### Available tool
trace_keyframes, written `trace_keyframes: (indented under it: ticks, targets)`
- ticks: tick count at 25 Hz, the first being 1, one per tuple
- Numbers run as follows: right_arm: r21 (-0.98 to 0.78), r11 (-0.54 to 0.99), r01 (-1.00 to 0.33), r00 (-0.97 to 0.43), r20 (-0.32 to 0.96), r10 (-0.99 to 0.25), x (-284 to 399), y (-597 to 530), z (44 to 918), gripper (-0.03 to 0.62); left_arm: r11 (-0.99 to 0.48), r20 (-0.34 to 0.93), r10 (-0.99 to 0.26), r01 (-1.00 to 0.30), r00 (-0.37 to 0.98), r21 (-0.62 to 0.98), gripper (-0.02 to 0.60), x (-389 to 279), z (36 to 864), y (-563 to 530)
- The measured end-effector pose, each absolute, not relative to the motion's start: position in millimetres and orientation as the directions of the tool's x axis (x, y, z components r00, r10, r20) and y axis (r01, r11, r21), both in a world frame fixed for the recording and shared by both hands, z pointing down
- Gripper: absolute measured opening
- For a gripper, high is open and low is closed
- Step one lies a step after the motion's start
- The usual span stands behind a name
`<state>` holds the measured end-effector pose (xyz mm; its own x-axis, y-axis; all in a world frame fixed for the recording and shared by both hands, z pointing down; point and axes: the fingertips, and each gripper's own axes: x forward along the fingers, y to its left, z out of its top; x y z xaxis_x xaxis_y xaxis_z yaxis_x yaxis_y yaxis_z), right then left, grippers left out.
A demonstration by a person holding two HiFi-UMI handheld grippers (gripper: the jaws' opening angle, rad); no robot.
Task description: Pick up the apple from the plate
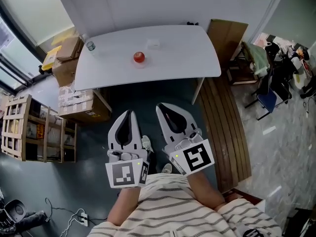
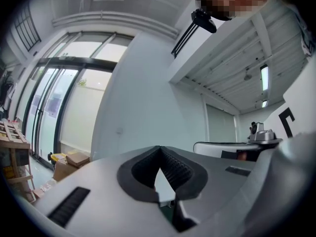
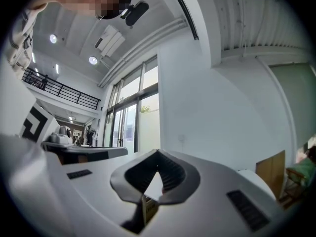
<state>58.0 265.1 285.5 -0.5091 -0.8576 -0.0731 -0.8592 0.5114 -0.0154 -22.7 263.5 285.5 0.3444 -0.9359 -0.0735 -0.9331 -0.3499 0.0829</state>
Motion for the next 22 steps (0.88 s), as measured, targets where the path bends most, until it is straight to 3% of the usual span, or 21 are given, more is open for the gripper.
trace_keyframes:
  ticks: [22]
  targets:
    - [-0.003,0.479,-0.878,-0.479,-0.01,-0.878,3,20,293,0.012,-0.372,-0.074,-0.928,-0.918,0.365,0.136,0.005,-91,295,8]
